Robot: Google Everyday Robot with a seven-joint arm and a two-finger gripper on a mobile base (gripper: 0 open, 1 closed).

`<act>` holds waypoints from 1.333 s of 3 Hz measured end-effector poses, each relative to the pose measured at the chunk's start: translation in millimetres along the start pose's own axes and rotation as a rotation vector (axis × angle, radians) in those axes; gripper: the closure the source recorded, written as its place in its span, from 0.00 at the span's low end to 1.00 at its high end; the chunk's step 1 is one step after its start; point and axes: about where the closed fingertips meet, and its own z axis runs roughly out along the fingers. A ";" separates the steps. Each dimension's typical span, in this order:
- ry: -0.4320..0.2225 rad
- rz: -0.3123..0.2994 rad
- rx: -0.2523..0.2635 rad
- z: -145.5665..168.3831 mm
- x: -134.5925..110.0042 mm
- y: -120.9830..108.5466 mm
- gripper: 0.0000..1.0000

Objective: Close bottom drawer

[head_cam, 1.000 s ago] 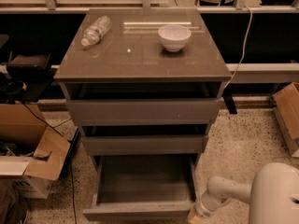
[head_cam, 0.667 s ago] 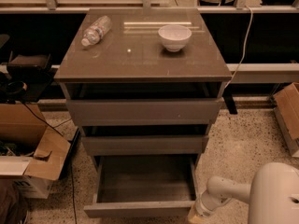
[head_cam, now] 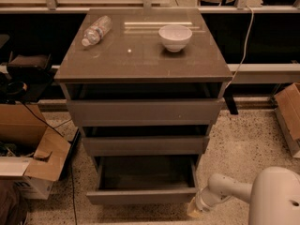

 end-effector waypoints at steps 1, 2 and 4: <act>-0.008 0.016 0.088 -4.8 -6.4 -19.9 1.00; -0.029 0.005 0.170 -5.5 -25.6 -60.0 1.00; -0.069 0.006 0.293 -37.5 -36.9 -139.5 1.00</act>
Offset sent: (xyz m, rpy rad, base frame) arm 0.1630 -0.0033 0.0182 -0.0394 -0.3105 -0.1235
